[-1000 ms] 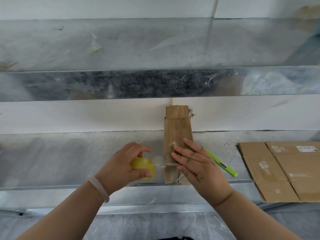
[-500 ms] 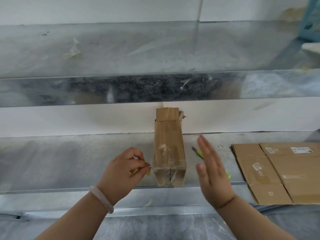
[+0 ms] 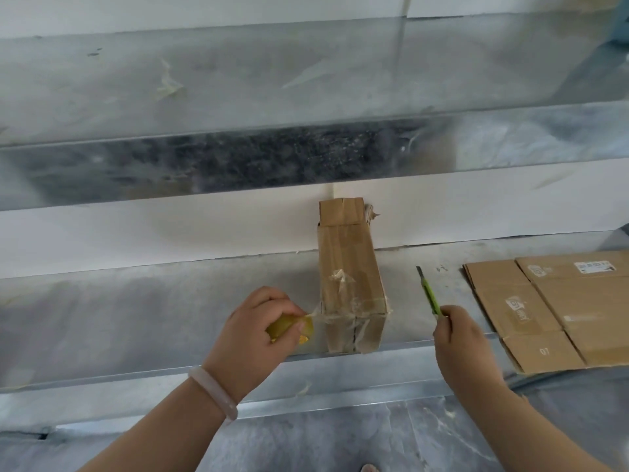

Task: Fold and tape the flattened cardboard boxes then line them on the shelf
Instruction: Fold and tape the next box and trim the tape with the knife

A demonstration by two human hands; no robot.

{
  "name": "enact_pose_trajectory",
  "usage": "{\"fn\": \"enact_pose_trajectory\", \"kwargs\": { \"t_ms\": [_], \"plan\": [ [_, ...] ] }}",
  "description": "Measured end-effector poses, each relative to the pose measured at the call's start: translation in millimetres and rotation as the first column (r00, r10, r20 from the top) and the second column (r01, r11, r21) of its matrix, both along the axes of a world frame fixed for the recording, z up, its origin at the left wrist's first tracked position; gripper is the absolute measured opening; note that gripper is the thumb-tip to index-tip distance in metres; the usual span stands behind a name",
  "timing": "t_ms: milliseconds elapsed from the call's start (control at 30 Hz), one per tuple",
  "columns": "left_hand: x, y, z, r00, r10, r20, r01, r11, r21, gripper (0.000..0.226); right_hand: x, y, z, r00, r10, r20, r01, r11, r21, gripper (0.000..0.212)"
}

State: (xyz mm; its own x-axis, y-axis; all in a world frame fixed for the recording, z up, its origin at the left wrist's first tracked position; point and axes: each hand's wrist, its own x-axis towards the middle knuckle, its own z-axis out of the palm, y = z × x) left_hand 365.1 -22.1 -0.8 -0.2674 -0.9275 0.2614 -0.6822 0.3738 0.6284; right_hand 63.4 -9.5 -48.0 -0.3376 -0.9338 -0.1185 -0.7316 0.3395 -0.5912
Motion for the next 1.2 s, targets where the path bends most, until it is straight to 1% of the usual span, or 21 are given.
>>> {"fn": "enact_pose_trajectory", "kwargs": {
  "t_ms": [33, 67, 133, 167, 233, 300, 333, 400, 500, 567, 633, 667, 700, 767, 833, 867, 933, 1000, 1100, 1133, 1200],
  "plan": [
    [1.5, -1.0, 0.1, 1.000, -0.004, -0.012, 0.005, 1.000, 0.003, 0.021, 9.9, 15.0, 11.5, 0.998, -0.025, 0.057, 0.028, 0.998, -0.054, 0.017],
    [2.3, -2.2, -0.2, 1.000, -0.013, -0.023, 0.013, 1.000, 0.001, 0.017, 20.4, 30.9, 23.3, 0.996, -0.011, 0.090, 0.022, 0.993, -0.120, 0.014],
    [3.0, -4.5, -2.0, 0.999, -0.025, -0.047, 0.024, 1.000, -0.014, 0.004, 45.7, 61.5, 49.1, 0.990, 0.121, 0.078, -0.100, 0.968, -0.230, 0.016],
    [3.1, -5.1, -2.2, 0.998, -0.018, -0.063, 0.018, 1.000, -0.010, 0.001, 60.0, 73.7, 59.3, 0.977, 0.207, 0.042, -0.191, 0.950, -0.246, 0.022],
    [3.7, -6.0, -1.9, 0.995, -0.005, -0.095, 0.006, 1.000, 0.012, 0.003, 86.7, 89.6, 72.1, 0.938, 0.345, -0.027, -0.343, 0.915, -0.211, 0.034],
    [4.1, -7.1, -1.7, 0.992, -0.013, -0.123, 0.015, 1.000, 0.013, 0.004, 108.2, 95.0, 73.3, 0.914, 0.392, -0.106, -0.404, 0.903, -0.149, 0.046],
    [4.2, -7.5, -1.7, 0.992, -0.019, -0.128, 0.021, 1.000, 0.013, 0.003, 116.4, 96.2, 72.1, 0.912, 0.391, -0.123, -0.406, 0.903, -0.143, 0.050],
    [4.9, -8.6, -3.6, 0.993, -0.028, -0.115, 0.030, 0.999, 0.016, 0.001, 129.4, 97.5, 65.8, 0.913, 0.374, -0.165, -0.400, 0.898, -0.182, 0.053],
    [6.1, -9.0, -4.2, 0.993, -0.045, -0.108, 0.047, 0.999, 0.022, 0.001, 143.6, 94.5, 65.1, 0.908, 0.337, -0.250, -0.374, 0.920, -0.119, 0.052],
    [6.0, -9.3, -2.7, 0.992, -0.066, -0.103, 0.067, 0.998, -0.001, 0.002, 149.7, 94.6, 63.9, 0.905, 0.304, -0.298, -0.348, 0.931, -0.108, 0.050],
    [5.2, -9.7, -1.9, 0.991, -0.078, -0.106, 0.077, 0.997, -0.018, 0.002, 156.3, 94.5, 65.3, 0.903, 0.283, -0.322, -0.339, 0.932, -0.131, 0.051],
    [4.6, -9.9, -1.6, 0.990, -0.080, -0.115, 0.078, 0.997, -0.016, 0.002, 158.5, 93.8, 65.8, 0.914, 0.273, -0.301, -0.328, 0.933, -0.150, 0.051],
    [3.8, -9.4, -1.6, 0.989, -0.081, -0.126, 0.080, 0.997, -0.014, 0.002, 160.4, 93.1, 65.3, 0.921, 0.269, -0.281, -0.314, 0.940, -0.130, 0.052],
    [1.1, -6.7, -1.4, 0.984, -0.102, -0.144, 0.098, 0.995, -0.031, 0.003, 161.8, 85.7, 66.4, 0.928, 0.256, -0.272, -0.270, 0.963, -0.017, 0.056],
    [-2.9, -1.9, 0.2, 0.978, -0.141, -0.152, 0.130, 0.988, -0.079, 0.004, 158.0, 74.9, 62.1, 0.941, 0.224, -0.255, -0.214, 0.975, 0.068, 0.056],
    [-4.2, -0.8, 1.3, 0.977, -0.151, -0.152, 0.136, 0.985, -0.107, 0.004, 154.6, 72.5, 58.7, 0.948, 0.209, -0.239, -0.196, 0.978, 0.077, 0.055],
    [-3.0, -4.4, 3.2, 0.980, -0.151, -0.127, 0.130, 0.979, -0.157, 0.005, 149.6, 74.9, 52.2, 0.947, 0.225, -0.228, -0.221, 0.974, 0.042, 0.053],
    [4.4, -14.1, -1.0, 0.987, -0.136, -0.082, 0.119, 0.975, -0.187, 0.007, 145.5, 81.3, 48.4, 0.936, 0.280, -0.214, -0.291, 0.957, -0.020, 0.050],
    [21.9, -28.9, -12.9, 0.999, -0.047, 0.019, 0.049, 0.983, -0.175, 0.007, 134.4, 89.8, 53.9, 0.888, 0.387, -0.250, -0.425, 0.897, -0.123, 0.044],
    [27.0, -33.9, -17.6, 0.998, -0.013, 0.063, 0.024, 0.985, -0.173, 0.007, 126.1, 93.0, 54.8, 0.883, 0.388, -0.263, -0.441, 0.878, -0.184, 0.040],
    [38.1, -41.7, -27.2, 0.986, 0.035, 0.161, -0.006, 0.984, -0.176, 0.007, 109.6, 99.8, 51.9, 0.902, 0.349, -0.254, -0.424, 0.826, -0.370, 0.032]
  ]
}}
